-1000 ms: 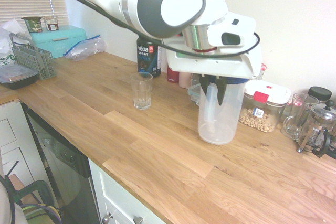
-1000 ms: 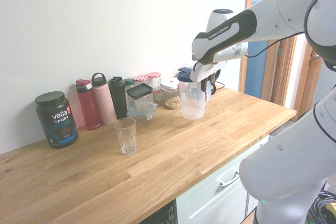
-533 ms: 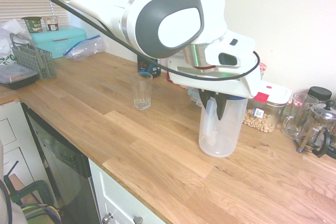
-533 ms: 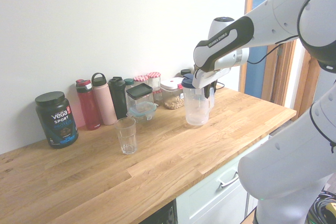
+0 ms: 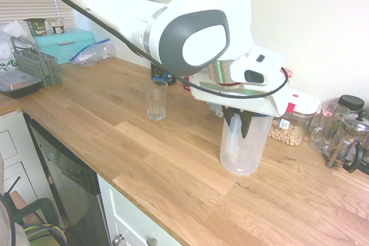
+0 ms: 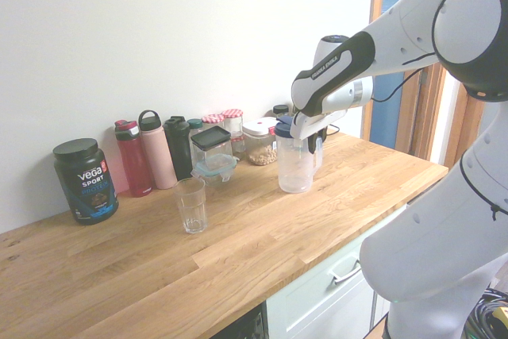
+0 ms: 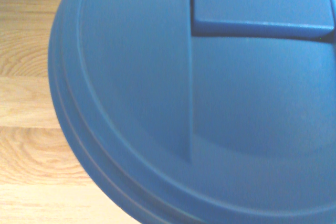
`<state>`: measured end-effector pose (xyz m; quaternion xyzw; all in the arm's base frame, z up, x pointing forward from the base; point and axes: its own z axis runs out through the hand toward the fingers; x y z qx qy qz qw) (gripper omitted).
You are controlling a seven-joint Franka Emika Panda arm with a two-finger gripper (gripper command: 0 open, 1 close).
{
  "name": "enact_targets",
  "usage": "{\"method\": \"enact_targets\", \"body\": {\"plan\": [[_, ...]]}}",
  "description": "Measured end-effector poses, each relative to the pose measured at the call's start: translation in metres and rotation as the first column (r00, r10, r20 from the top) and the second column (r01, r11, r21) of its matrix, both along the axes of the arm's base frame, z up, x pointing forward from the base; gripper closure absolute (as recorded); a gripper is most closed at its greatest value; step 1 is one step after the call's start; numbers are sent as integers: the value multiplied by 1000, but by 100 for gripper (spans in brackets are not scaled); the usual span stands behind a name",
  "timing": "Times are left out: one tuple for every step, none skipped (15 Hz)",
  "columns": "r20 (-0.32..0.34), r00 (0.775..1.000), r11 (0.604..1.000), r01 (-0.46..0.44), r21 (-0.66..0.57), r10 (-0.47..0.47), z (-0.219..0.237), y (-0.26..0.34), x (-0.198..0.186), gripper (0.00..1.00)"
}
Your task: Pour me some water
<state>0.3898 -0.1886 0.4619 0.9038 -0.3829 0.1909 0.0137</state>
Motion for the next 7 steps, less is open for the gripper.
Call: {"method": "enact_targets", "body": {"plan": [[-1,1000,1000,-1,0,1,0,0,0,0],[-8,1000,1000,-5,-1,5,0,1,0,0],[-19,1000,1000,-12,-1,12,1,3,-2,0],[-30,999,1000,-23,-2,23,8,7,-8,0],[-43,998,999,-38,-2,38,20,10,-18,0],[-56,997,999,-53,-3,53,35,15,-32,0],[-83,994,998,-69,-1,69,50,20,-49,0]]}}
